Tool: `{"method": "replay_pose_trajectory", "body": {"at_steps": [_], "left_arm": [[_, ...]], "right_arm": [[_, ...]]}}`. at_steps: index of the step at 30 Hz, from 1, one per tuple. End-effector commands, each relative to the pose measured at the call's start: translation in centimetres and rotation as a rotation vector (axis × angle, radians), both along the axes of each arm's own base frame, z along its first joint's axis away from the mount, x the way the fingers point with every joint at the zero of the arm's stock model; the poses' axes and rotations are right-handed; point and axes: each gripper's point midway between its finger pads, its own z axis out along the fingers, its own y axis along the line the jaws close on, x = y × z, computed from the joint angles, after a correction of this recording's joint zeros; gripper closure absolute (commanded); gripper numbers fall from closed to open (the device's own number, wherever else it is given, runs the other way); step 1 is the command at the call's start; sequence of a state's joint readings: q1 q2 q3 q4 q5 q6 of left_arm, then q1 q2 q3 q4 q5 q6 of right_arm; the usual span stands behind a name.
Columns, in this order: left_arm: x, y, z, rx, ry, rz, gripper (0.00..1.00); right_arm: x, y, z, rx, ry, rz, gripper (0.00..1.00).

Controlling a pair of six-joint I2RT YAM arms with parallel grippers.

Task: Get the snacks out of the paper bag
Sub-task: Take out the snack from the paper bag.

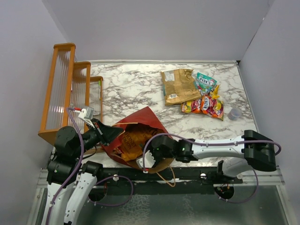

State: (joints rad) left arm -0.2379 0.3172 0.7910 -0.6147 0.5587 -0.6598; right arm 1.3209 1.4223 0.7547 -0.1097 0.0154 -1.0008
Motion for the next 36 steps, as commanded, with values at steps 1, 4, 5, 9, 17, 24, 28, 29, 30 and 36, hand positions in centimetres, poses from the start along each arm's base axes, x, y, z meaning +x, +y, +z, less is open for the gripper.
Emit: {"method": "replay_pose_trajectory", "body": {"at_steps": [1, 4, 5, 9, 17, 24, 28, 29, 30, 36], "left_arm": [[-0.1, 0.2, 1.2, -0.006, -0.031, 0.011, 1.0], [-0.2, 0.2, 1.5, -0.009, -0.035, 0.01, 1.0], [-0.3, 0.2, 1.6, -0.01, -0.037, 0.011, 1.0], [-0.6, 0.3, 1.8, -0.009, -0.039, 0.014, 1.0], [-0.8, 0.4, 1.9, -0.011, -0.039, 0.018, 1.0], [-0.8, 0.7, 1.1, -0.006, -0.026, 0.037, 1.0], [-0.5, 0.6, 0.6, -0.01, -0.014, 0.036, 1.0], [-0.5, 0.6, 0.6, -0.011, -0.016, 0.037, 1.0], [-0.4, 0.6, 0.5, -0.01, -0.016, 0.038, 1.0], [-0.2, 0.6, 0.3, -0.008, -0.011, 0.043, 1.0]], "right_arm": [[1.7, 2.2, 1.6, 0.051, -0.095, -0.024, 0.43], [2.2, 3.2, 0.7, 0.067, -0.115, -0.03, 0.45], [2.4, 3.5, 0.4, 0.089, -0.127, -0.029, 0.45], [3.2, 4.5, 0.6, 0.194, -0.187, -0.031, 0.48], [5.4, 6.0, 1.3, 0.274, -0.239, -0.076, 0.75], [3.7, 5.2, 6.2, 0.357, -0.155, -0.046, 0.99], [1.7, 4.8, 8.6, 0.382, -0.025, -0.021, 0.99], [1.3, 4.6, 9.2, 0.385, 0.006, -0.024, 0.99], [0.9, 4.3, 9.9, 0.396, 0.033, -0.026, 0.99], [-1.3, 2.6, 14.3, 0.506, 0.169, -0.021, 0.99]]}}
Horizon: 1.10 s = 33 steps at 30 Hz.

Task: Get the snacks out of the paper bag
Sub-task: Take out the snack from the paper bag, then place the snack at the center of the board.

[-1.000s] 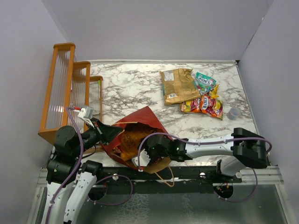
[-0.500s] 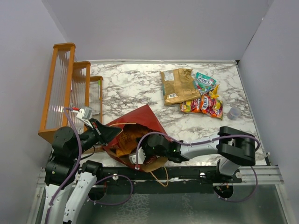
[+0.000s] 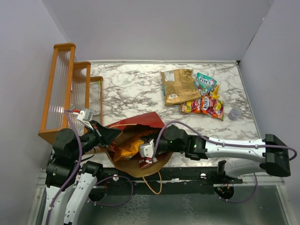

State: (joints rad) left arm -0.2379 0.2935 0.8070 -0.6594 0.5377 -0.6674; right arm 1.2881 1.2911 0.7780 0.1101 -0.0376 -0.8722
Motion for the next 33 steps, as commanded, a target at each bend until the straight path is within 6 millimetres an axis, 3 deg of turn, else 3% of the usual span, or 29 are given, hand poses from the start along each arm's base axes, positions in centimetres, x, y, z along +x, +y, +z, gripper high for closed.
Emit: {"method": "replay_pose_trajectory", "body": {"at_steps": [1, 8, 11, 21, 23, 26, 30, 33], "left_arm": [[0.4, 0.2, 0.2, -0.006, -0.021, 0.021, 1.0], [0.6, 0.3, 0.0, 0.006, -0.022, 0.027, 1.0], [0.7, 0.3, -0.1, 0.009, -0.021, 0.029, 1.0], [0.6, 0.4, -0.3, 0.021, -0.017, 0.033, 1.0], [0.7, 0.4, -0.4, 0.021, -0.015, 0.033, 1.0], [0.8, 0.4, -0.4, 0.02, -0.013, 0.032, 1.0], [0.8, 0.4, -0.3, 0.018, -0.012, 0.033, 1.0], [0.8, 0.4, -0.3, 0.019, -0.008, 0.037, 1.0]], "right_arm": [[-2.9, -0.8, 5.1, 0.136, 0.134, 0.079, 0.99], [-7.6, -3.5, 13.8, 0.318, 0.161, 0.283, 0.99], [-8.2, -5.1, 18.3, 0.392, 0.129, 0.302, 0.99], [-9.2, -11.3, 29.8, 0.657, -0.053, 0.305, 0.99], [-8.0, -12.2, 31.6, 0.718, -0.087, 0.231, 0.99], [-4.0, -13.4, 33.4, 0.806, -0.145, -0.003, 0.99], [2.6, -14.5, 33.2, 0.782, -0.229, -0.398, 0.99], [6.3, -14.9, 32.5, 0.706, -0.362, -0.642, 0.99]]}}
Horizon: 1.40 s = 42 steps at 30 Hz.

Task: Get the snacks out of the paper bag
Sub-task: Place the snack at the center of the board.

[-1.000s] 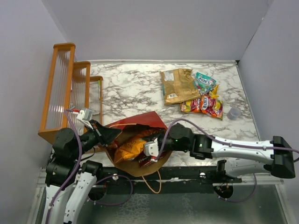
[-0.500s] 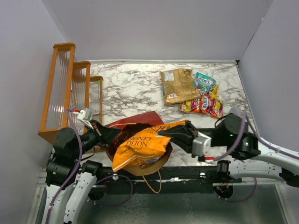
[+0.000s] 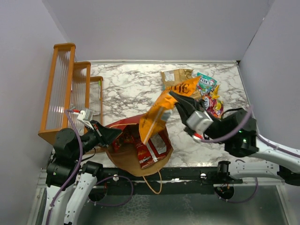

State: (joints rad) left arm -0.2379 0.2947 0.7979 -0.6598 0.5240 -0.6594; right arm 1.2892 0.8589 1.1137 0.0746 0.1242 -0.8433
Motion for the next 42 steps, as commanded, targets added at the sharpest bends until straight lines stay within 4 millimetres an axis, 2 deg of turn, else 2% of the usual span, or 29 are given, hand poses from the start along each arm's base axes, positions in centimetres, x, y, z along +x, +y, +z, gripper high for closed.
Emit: {"method": "replay_pose_trajectory", "body": {"at_steps": [1, 3, 5, 9, 11, 13, 14, 16, 19, 23, 26, 28, 33, 34, 36, 39, 41, 42], "left_arm": [[0.5, 0.3, 0.1, 0.01, -0.011, 0.024, 1.0], [0.5, 0.2, 0.1, 0.009, -0.01, 0.023, 1.0], [0.5, 0.2, 0.2, 0.008, -0.008, 0.02, 1.0], [0.7, 0.2, 0.3, 0.011, -0.01, 0.025, 1.0], [0.7, 0.2, 0.3, 0.009, -0.008, 0.023, 1.0], [0.8, 0.1, 0.5, 0.007, -0.012, 0.02, 1.0], [0.8, 0.1, 0.7, 0.007, -0.014, 0.018, 1.0], [0.7, 0.1, 0.9, 0.009, -0.019, 0.015, 1.0], [0.6, 0.2, 1.0, 0.017, -0.022, 0.016, 1.0], [0.5, 0.3, 1.2, 0.024, -0.029, 0.015, 1.0], [0.4, 0.2, 1.3, 0.021, -0.033, 0.01, 1.0], [0.3, 0.2, 1.3, 0.02, -0.034, 0.009, 1.0], [0.1, 0.3, 1.4, 0.016, -0.039, 0.013, 1.0], [0.0, 0.2, 1.3, 0.014, -0.038, 0.009, 1.0], [0.0, 0.2, 1.1, 0.013, -0.032, 0.006, 1.0], [0.0, 0.1, 0.9, 0.008, -0.028, 0.0, 1.0], [0.1, 0.0, 0.8, 0.004, -0.025, 0.001, 1.0], [0.1, 0.0, 0.9, 0.003, -0.026, 0.0, 1.0]], "right_arm": [[7.7, -3.5, 1.2, 0.03, -0.047, -0.569, 0.99], [10.2, -3.2, 0.6, -0.006, -0.056, -0.636, 0.99], [14.5, -3.7, -0.6, -0.043, -0.003, -0.656, 0.99], [20.9, -4.3, -4.1, -0.111, 0.058, -0.687, 0.99], [24.7, -5.4, -6.4, -0.161, 0.092, -0.758, 0.99], [28.8, -7.3, -9.1, -0.204, 0.141, -0.832, 0.98], [31.3, -8.2, -11.3, -0.237, 0.176, -0.865, 0.99], [34.7, -10.5, -13.8, -0.255, 0.227, -0.909, 0.99], [38.6, -13.3, -17.0, -0.281, 0.281, -0.953, 0.98], [41.5, -15.4, -21.0, -0.378, 0.281, -1.03, 0.99], [42.3, -15.5, -25.1, -0.43, 0.329, -1.036, 0.99], [41.8, -15.2, -28.3, -0.463, 0.403, -1.001, 0.99], [37.9, -13.7, -35.4, -0.487, 0.594, -0.86, 0.99], [36.9, -13.3, -36.6, -0.483, 0.63, -0.835, 0.96], [35.2, -12.7, -38.8, -0.488, 0.694, -0.804, 0.81], [31.5, -10.4, -40.3, -0.445, 0.809, -0.698, 0.62], [28.8, -9.1, -39.2, -0.321, 0.892, -0.597, 0.53], [27.5, -8.6, -37.1, -0.239, 0.885, -0.543, 0.49]]}}
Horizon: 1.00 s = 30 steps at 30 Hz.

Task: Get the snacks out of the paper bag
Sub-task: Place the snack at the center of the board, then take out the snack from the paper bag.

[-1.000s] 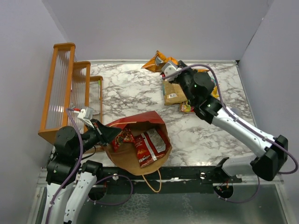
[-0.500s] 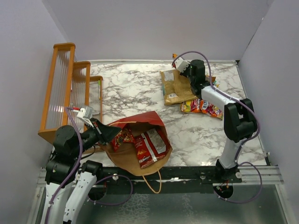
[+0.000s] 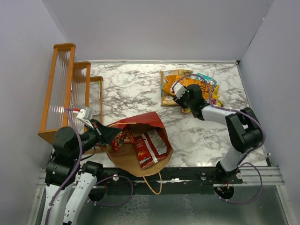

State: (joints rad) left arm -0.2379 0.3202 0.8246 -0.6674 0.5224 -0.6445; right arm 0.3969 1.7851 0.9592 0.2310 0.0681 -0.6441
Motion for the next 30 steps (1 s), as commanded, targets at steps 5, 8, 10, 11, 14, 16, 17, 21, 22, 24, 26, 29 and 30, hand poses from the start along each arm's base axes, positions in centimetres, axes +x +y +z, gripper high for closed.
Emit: {"method": "replay_pose_trajectory", "body": {"at_steps": [5, 8, 10, 11, 14, 16, 17, 21, 22, 24, 26, 29, 30], "left_arm": [[-0.4, 0.1, 0.4, -0.005, -0.029, 0.002, 1.0], [-0.4, 0.2, 0.1, 0.001, -0.027, 0.003, 1.0], [-0.4, 0.1, 0.1, -0.001, -0.029, 0.001, 1.0], [-0.3, 0.1, 0.0, -0.003, -0.029, 0.002, 1.0], [-0.2, 0.0, -0.1, -0.005, -0.031, -0.001, 1.0], [-0.1, 0.0, -0.3, -0.005, -0.028, -0.003, 1.0], [-0.1, 0.0, -0.3, -0.005, -0.028, -0.003, 1.0], [-0.1, 0.0, -0.3, -0.007, -0.026, -0.001, 1.0], [-0.1, 0.0, -0.4, -0.008, -0.024, -0.001, 1.0], [-0.1, 0.0, -0.3, -0.007, -0.023, 0.001, 1.0], [-0.1, 0.0, -0.2, -0.01, -0.024, 0.003, 1.0], [-0.1, 0.1, 0.4, -0.013, -0.034, 0.008, 1.0], [-0.1, 0.1, 0.6, -0.015, -0.037, 0.008, 1.0]], "right_arm": [[-10.9, 6.2, 11.8, 0.572, -0.036, 0.287, 0.43], [-14.8, 6.6, 14.7, 0.622, -0.074, 0.419, 0.43], [-17.8, 7.2, 16.3, 0.639, -0.099, 0.545, 0.44], [-19.3, 7.6, 16.8, 0.643, -0.108, 0.62, 0.44], [-24.9, 9.7, 18.0, 0.633, -0.135, 0.891, 0.44], [-28.4, 11.2, 18.5, 0.602, -0.173, 1.037, 0.44], [-29.9, 11.9, 18.7, 0.581, -0.202, 1.098, 0.44], [-35.0, 14.3, 20.4, 0.53, -0.309, 1.297, 0.43], [-35.7, 14.9, 20.7, 0.516, -0.324, 1.334, 0.43], [-37.1, 16.4, 20.9, 0.48, -0.334, 1.412, 0.43], [-38.1, 18.2, 20.4, 0.417, -0.344, 1.462, 0.43], [-39.0, 21.3, 19.0, 0.297, -0.372, 1.493, 0.42], [-39.1, 22.4, 18.5, 0.256, -0.373, 1.495, 0.41]]}}
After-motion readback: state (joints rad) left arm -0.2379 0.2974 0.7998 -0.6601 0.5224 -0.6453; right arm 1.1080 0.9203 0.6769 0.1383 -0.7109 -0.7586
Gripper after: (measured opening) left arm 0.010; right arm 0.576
